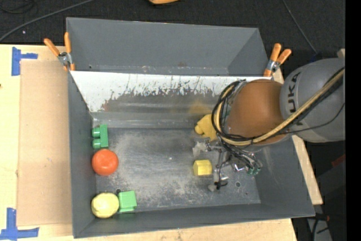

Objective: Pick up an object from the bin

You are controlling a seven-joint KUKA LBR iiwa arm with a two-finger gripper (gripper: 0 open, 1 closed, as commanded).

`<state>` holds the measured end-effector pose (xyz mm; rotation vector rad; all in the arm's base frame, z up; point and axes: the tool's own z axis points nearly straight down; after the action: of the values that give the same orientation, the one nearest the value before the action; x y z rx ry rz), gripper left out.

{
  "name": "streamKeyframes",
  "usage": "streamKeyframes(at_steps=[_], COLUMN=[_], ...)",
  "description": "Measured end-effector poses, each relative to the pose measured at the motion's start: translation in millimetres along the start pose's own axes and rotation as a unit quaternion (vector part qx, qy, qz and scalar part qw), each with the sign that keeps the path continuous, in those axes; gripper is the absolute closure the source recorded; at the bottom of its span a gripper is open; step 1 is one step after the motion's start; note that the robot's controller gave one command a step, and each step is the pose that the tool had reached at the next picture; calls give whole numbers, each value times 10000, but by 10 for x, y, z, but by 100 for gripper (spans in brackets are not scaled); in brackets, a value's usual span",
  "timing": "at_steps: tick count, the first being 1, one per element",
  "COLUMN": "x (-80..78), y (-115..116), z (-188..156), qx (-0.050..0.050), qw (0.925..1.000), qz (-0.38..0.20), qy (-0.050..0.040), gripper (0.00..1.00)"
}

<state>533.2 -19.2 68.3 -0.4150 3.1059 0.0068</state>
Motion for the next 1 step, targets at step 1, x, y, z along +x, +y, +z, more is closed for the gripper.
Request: streamKeyframes(at_steps=[1], x=[-5], y=[36], z=[-19], qx=[5], qw=[9987], qz=[514], qy=[27], gripper=[100])
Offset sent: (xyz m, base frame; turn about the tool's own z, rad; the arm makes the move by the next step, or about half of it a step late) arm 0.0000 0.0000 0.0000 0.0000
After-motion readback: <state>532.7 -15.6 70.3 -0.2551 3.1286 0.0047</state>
